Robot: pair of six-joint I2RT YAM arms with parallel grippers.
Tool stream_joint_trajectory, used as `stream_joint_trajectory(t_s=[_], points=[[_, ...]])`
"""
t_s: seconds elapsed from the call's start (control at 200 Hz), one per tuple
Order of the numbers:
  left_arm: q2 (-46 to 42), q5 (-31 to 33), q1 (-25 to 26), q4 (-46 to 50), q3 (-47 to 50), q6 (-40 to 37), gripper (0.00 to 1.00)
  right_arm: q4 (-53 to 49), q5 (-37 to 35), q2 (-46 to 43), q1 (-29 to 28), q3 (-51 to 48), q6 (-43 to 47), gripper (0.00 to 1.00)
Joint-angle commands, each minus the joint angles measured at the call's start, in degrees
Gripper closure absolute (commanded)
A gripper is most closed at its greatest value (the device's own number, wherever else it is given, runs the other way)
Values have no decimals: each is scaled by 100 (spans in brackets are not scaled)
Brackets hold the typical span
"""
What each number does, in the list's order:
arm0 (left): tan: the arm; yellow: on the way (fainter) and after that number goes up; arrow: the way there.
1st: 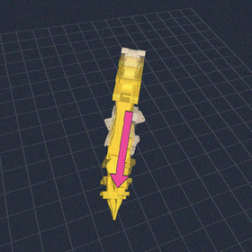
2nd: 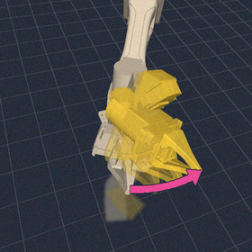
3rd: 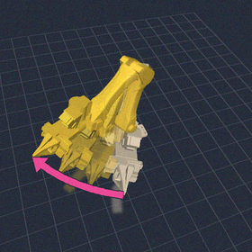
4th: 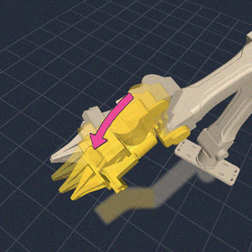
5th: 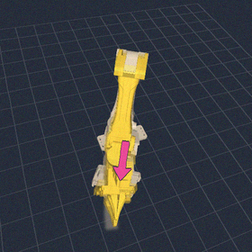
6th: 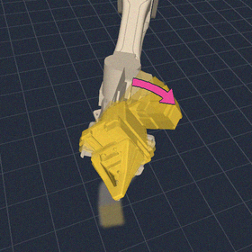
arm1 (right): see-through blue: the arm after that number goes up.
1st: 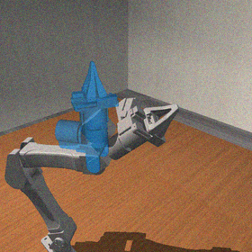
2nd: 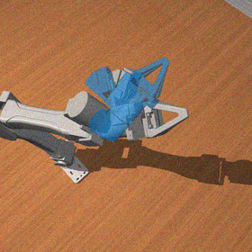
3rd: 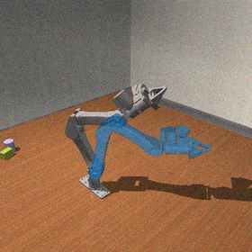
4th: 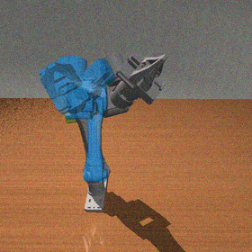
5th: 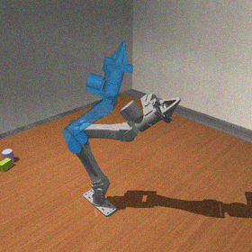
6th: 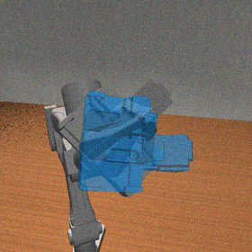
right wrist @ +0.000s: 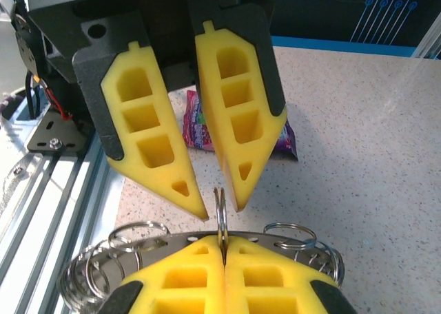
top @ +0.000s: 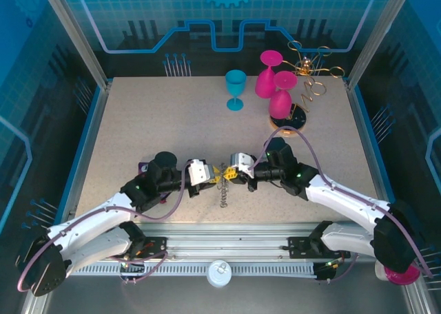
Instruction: Put the keys on the keyring
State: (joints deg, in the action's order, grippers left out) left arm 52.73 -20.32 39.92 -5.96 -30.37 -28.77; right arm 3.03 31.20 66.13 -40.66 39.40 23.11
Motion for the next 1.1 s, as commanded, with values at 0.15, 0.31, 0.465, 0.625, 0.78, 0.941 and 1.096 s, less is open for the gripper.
stream_joint_trajectory(t_s=[0.15,0.31,0.465,0.625,0.78,0.941,1.096], points=[[86,28,12,665,-469,-365,82,-1130,-392,144,-261,702,808,100],[214,-28,13,668,-555,-383,87,-1275,-433,214,-388,885,932,100],[248,-119,12,686,-594,-410,100,-858,-453,82,-321,709,575,95],[57,-291,15,355,-340,-437,100,-184,-221,-246,50,120,-44,70],[-34,-340,8,81,-181,-458,100,-197,-109,-284,107,-74,-131,70],[-41,-393,10,4,-162,-462,100,-75,-42,-176,105,-93,-188,73],[-52,-376,7,24,-163,-471,100,13,96,-92,104,-45,-252,78]])
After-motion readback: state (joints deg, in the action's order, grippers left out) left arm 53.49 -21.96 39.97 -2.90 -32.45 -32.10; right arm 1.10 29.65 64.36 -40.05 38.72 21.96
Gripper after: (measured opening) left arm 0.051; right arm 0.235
